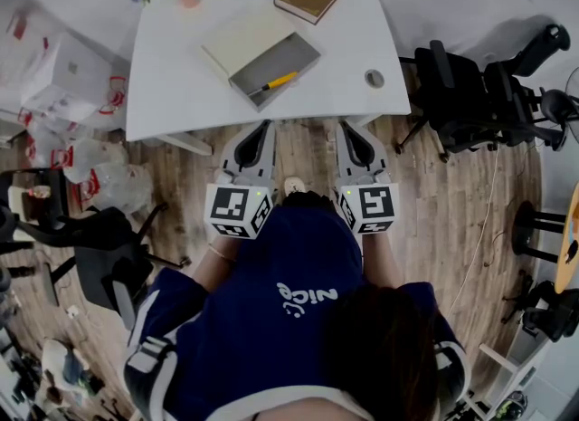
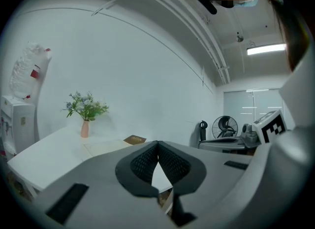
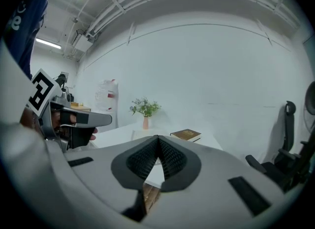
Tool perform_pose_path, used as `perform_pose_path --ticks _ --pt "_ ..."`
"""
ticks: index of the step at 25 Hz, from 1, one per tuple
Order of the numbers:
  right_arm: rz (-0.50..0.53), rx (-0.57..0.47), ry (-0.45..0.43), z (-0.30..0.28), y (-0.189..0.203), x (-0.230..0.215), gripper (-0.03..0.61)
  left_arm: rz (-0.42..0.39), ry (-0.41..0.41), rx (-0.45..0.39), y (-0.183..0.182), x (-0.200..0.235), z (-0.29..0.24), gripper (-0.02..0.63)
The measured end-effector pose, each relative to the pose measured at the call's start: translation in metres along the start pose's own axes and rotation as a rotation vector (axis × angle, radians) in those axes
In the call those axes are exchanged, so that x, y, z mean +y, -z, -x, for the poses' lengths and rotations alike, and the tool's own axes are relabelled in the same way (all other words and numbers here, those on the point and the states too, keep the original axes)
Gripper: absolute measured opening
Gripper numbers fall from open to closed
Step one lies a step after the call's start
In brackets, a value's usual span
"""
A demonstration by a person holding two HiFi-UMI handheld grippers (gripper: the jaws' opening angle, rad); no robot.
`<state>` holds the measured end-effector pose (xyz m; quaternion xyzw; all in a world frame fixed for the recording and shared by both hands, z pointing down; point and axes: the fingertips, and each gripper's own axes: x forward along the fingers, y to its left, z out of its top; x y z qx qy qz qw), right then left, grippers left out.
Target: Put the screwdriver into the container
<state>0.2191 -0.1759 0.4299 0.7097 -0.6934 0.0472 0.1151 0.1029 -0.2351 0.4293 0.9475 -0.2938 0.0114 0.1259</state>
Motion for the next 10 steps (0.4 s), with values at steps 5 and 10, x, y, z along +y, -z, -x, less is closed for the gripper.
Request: perform_pose_path --ticks 5,10 --pt "0.012 0.005 -0.014 -0.0009 0.0032 0.0037 0.020 -0.002 -0.001 0.004 0.0015 -0.0009 -0.0015 0.017" --pt "0.013 0.005 -0.012 -0.0016 0.0040 0.0035 0.021 -0.007 0.001 0.000 0.0012 -0.0011 -0.0011 0.017"
